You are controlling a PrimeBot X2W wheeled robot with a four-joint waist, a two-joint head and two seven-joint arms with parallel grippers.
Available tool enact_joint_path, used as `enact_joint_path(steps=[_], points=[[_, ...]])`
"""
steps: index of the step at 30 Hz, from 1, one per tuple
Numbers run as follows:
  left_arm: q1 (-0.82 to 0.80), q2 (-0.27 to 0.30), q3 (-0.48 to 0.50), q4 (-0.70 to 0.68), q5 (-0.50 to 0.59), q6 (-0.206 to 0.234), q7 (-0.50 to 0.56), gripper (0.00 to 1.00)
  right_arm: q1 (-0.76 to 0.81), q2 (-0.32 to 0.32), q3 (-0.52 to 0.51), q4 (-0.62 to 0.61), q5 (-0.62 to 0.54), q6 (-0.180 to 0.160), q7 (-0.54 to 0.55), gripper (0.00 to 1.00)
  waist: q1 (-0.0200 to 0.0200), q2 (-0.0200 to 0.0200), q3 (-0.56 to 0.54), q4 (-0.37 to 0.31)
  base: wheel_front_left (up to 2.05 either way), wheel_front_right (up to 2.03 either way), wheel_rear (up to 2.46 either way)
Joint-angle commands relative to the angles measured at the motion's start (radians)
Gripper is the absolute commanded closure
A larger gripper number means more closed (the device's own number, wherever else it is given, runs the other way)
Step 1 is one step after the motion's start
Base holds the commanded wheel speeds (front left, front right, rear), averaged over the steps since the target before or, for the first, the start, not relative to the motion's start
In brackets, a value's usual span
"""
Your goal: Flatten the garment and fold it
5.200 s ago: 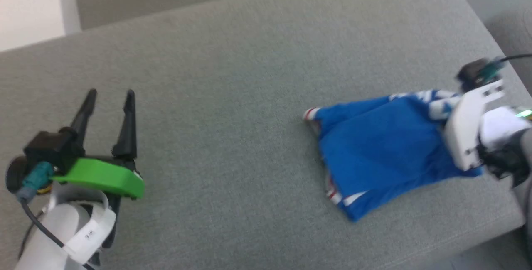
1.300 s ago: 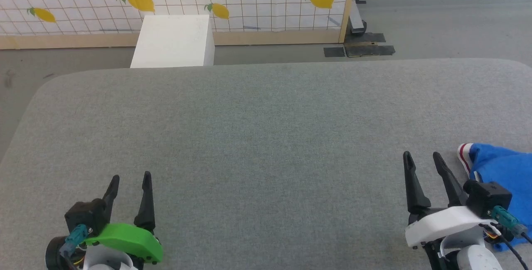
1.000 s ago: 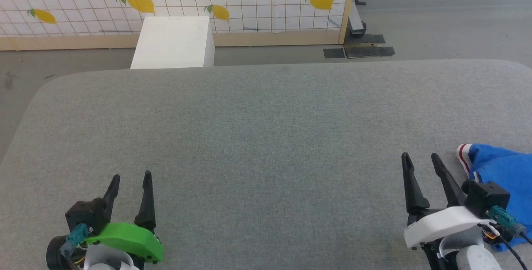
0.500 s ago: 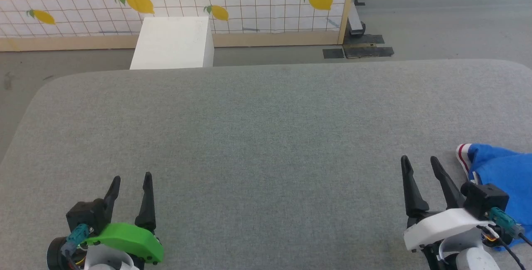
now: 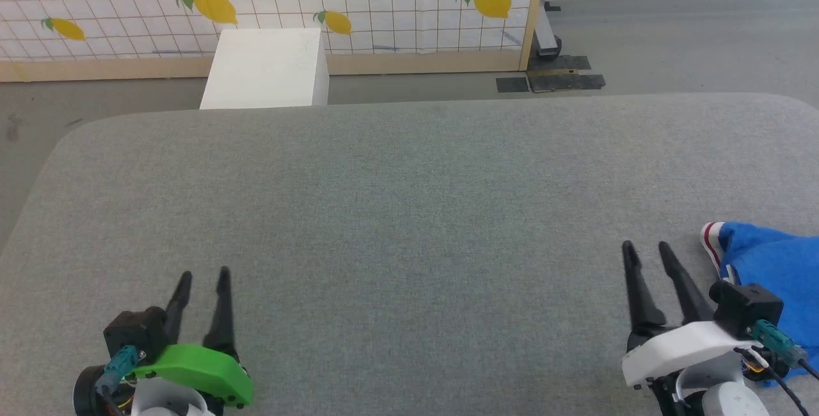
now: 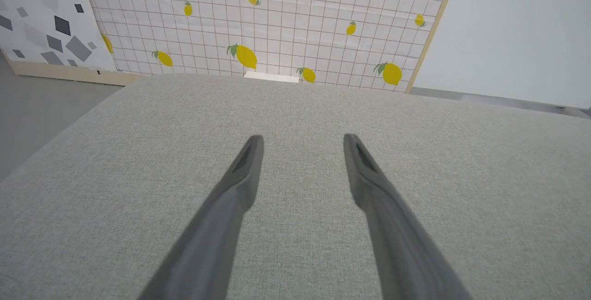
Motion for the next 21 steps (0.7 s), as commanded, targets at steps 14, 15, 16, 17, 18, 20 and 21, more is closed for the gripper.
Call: enact_joint_path(steps=[14,15,16,17,18,20,21], points=[[0.004,-0.025,0.020,-0.020,0.046,-0.008,0.023,1.00,0.006,0.000,0.002,-0.025,-0.022,0.000,0.020,1.00,0.0000,0.0000,-0.001,0.002,0.00,0.00,0.00],[0.004,-0.026,0.022,-0.021,0.050,-0.008,0.025,1.00,0.007,0.000,0.002,-0.027,-0.024,0.000,0.021,1.00,0.0000,0.0000,-0.002,0.002,0.00,0.00,0.00],[0.005,-0.028,0.023,-0.023,0.053,-0.009,0.027,1.00,0.007,0.000,0.003,-0.029,-0.026,0.000,0.023,1.00,0.0000,0.0000,-0.002,0.002,0.00,0.00,0.00],[0.005,-0.031,0.025,-0.025,0.057,-0.010,0.029,1.00,0.008,0.000,0.003,-0.032,-0.028,0.000,0.025,1.00,0.0000,0.0000,-0.002,0.003,0.00,0.00,0.00],[0.005,-0.032,0.027,-0.026,0.061,-0.010,0.031,1.00,0.008,0.000,0.003,-0.033,-0.029,0.000,0.026,1.00,0.0000,0.0000,-0.002,0.003,0.00,0.00,0.00],[0.006,-0.037,0.030,-0.030,0.069,-0.011,0.035,1.00,0.009,0.000,0.003,-0.038,-0.033,0.000,0.029,1.00,0.0000,0.0000,-0.002,0.003,0.00,0.00,0.00],[0.006,-0.039,0.032,-0.031,0.073,-0.012,0.037,1.00,0.010,0.000,0.004,-0.040,-0.035,0.000,0.031,1.00,0.0000,0.0000,-0.002,0.003,0.00,0.00,0.00]])
